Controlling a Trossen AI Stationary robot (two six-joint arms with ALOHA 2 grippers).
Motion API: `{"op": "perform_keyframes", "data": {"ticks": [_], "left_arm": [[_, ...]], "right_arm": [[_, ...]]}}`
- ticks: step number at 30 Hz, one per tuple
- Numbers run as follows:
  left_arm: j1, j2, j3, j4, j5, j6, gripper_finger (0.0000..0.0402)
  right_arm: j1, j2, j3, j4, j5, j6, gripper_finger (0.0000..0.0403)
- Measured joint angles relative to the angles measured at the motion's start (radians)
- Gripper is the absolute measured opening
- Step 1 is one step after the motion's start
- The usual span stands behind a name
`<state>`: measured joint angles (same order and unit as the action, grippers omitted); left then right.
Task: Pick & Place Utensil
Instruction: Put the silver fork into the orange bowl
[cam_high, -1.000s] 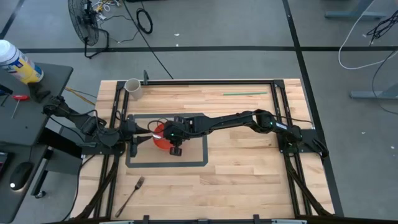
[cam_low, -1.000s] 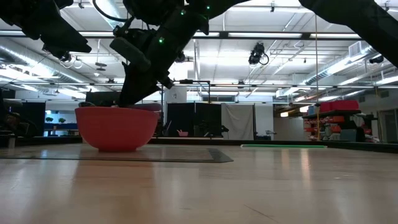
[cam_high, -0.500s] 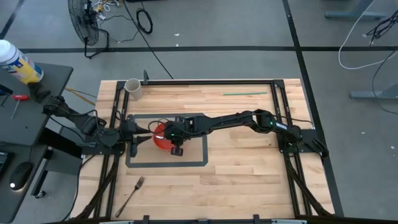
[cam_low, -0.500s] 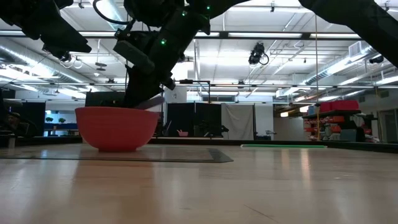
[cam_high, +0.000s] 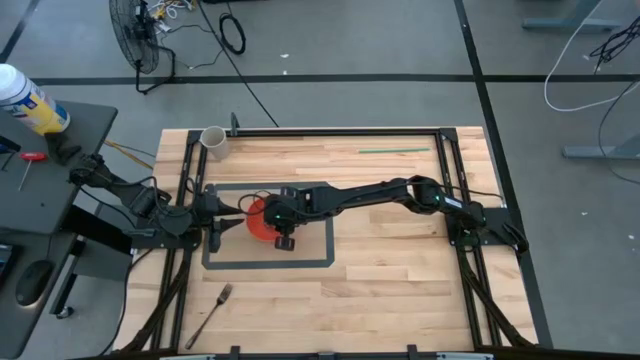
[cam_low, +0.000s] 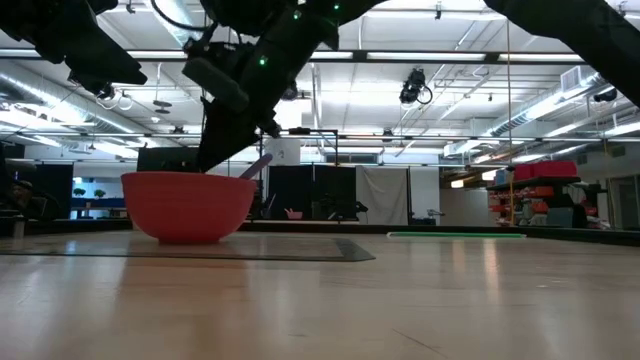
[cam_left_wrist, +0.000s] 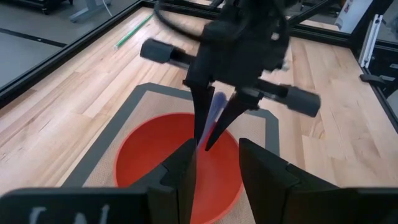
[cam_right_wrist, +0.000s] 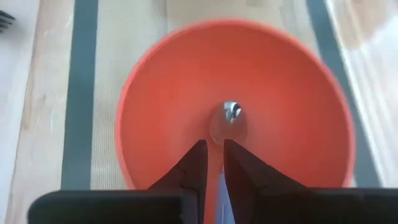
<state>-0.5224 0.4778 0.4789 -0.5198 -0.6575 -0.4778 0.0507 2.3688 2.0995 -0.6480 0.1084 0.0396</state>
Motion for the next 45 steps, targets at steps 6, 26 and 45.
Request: {"op": "perform_keyframes", "data": {"ticks": [6, 26, 45], "left_arm": [[0.0, 0.0, 0.0, 0.002, 0.029, -0.01, 0.0124], [-0.26, 0.479, 0.077, 0.409, 0.358, -0.359, 0.0124], [-0.489, 0.84, 0.431, -0.064, 0.625, -1.025, 0.0124]], "right_arm": [[0.048, -0.093, 0.0, -0.065, 0.088, -0.046, 0.0045], [0.39, -0.174, 0.0, -0.274, 0.27, 0.14, 0.0007], [0.449, -0.174, 0.0, -0.28, 0.503, 0.144, 0.003]]}}
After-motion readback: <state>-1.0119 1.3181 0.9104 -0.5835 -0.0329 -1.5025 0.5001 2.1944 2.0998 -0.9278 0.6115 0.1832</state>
